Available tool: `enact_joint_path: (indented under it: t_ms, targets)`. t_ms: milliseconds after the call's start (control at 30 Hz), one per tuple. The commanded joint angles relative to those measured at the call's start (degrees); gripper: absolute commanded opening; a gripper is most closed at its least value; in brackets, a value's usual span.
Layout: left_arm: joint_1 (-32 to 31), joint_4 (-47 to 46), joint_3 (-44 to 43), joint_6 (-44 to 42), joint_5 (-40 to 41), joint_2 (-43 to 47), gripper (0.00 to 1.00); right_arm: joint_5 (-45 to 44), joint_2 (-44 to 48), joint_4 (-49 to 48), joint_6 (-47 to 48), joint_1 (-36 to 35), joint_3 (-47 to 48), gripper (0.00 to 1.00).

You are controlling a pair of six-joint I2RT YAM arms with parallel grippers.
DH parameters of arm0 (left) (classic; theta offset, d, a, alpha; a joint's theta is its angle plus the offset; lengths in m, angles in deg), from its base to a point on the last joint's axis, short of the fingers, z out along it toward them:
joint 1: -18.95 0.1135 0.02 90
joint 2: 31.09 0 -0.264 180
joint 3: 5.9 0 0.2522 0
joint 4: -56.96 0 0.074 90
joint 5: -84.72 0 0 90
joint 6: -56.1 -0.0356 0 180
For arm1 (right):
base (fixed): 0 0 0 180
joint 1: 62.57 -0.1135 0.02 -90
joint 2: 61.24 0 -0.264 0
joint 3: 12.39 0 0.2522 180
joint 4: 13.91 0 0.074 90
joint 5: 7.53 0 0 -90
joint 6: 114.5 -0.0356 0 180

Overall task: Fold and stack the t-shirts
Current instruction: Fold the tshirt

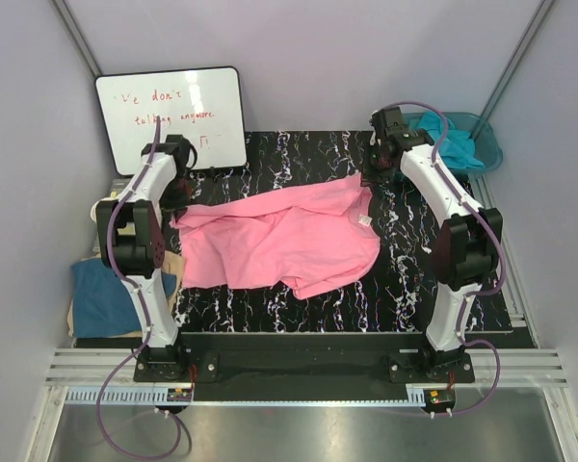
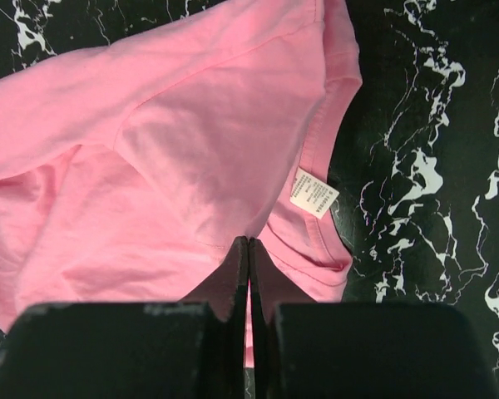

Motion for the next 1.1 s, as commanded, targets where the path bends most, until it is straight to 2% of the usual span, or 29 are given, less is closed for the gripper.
enact_joint_path:
  t_ms: [0, 67, 100, 167, 233, 333, 500, 600, 667, 700, 733, 800, 900, 1067]
  targets:
    - [2.05, 5.58, 0.88, 1.25, 3.90, -0.66, 0.37, 0.64, 2.15, 3.26, -0.64, 0.22, -0.68, 0.00]
    - [1.96, 7.70, 0.18, 1.95, 4.33, -2.33, 0.49, 0.73, 1.28, 4.57, 0.14, 0.22, -1.56, 0.00]
    - [1.96, 7.88, 0.09, 2.39, 4.51, -2.42, 0.61, 0.64, 1.10, 4.93, 0.33, 0.22, -2.44, 0.00]
    - [1.96, 8.06, -0.44, 2.65, 5.65, -1.20, 0.76, 0.55, 0.92, 5.11, 0.77, 0.22, -3.32, 0.00]
    - [1.88, 7.97, -2.53, 2.13, 5.48, 0.38, 0.99, 1.42, 1.09, 5.28, 0.85, 0.22, -3.85, 0.00]
    - [1.44, 7.88, -6.06, 1.43, 3.91, 1.88, 0.99, 3.79, 1.62, 6.51, 0.59, 0.22, -4.20, 0.00]
    - [-0.66, 7.53, -10.89, 0.37, 3.28, 2.67, 0.99, 8.19, 1.45, 7.39, -0.29, 0.22, -10.44, 0.00]
    - [-1.90, 5.87, -10.99, -0.59, 1.62, 4.60, 0.99, 7.85, 0.04, 9.32, -0.20, 0.22, -12.29, 0.03]
    - [-2.52, 3.42, -10.46, -1.99, -0.31, 5.66, 0.99, 7.58, -0.84, 11.52, 0.85, 0.22, -11.33, 0.39]
    - [-2.69, 3.05, -10.28, -2.18, -1.37, 5.84, 0.99, 6.37, -0.84, 11.87, 1.12, 0.22, -10.80, 0.65]
    - [-2.95, 2.70, -10.28, -2.35, -1.81, 5.58, 0.99, 5.48, -0.23, 11.88, 1.90, 0.22, -10.10, 0.79]
    - [-3.22, 2.78, -11.33, -2.71, -2.78, 3.92, 0.99, 1.55, 0.21, 11.61, 2.70, 0.22, -6.59, 1.00]
    - [-4.01, 3.05, -12.57, -3.32, -3.22, 2.15, 0.99, -2.25, -1.97, 10.82, 4.02, 0.22, 0.43, 1.00]
    - [-4.72, 3.22, -13.97, -3.50, -3.83, 0.83, 0.99, -4.37, -14.71, 10.73, 4.02, 0.39, 14.39, 0.97]
